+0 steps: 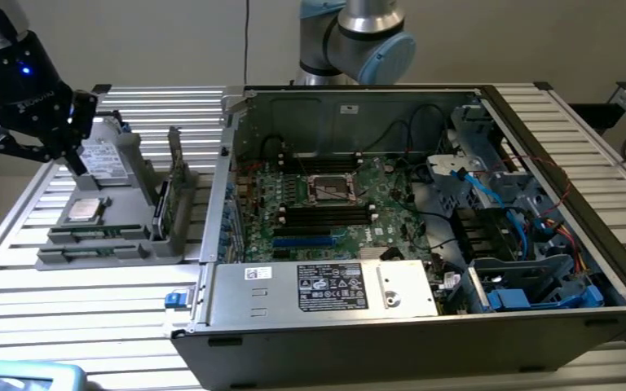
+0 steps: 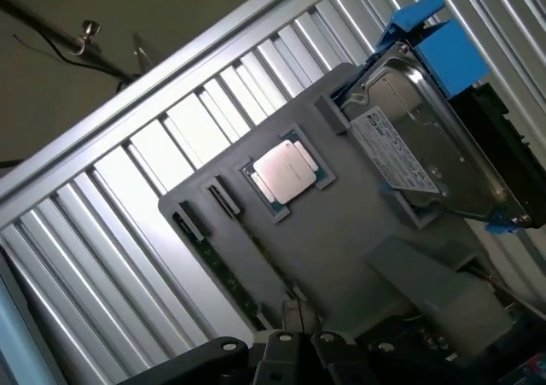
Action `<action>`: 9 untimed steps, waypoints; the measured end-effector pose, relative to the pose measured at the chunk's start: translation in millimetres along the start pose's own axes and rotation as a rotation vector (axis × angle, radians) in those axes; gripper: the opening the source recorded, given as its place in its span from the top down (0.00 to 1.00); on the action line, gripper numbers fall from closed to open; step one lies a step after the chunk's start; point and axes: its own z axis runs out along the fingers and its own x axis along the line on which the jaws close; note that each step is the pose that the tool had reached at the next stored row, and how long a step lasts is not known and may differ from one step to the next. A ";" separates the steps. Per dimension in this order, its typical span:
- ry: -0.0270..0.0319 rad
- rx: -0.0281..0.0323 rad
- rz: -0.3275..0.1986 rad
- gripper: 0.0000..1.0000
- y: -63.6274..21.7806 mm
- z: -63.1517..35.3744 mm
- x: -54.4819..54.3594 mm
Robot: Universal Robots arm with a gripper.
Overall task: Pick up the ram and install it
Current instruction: 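Pick up the ram and move it above insertion slot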
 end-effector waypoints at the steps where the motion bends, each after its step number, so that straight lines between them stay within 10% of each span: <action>1: -0.0005 -0.0002 -0.018 0.89 0.0 -0.1 0.0; 9: -0.0040 -0.0021 -0.164 0.89 0.0 -1.3 0.0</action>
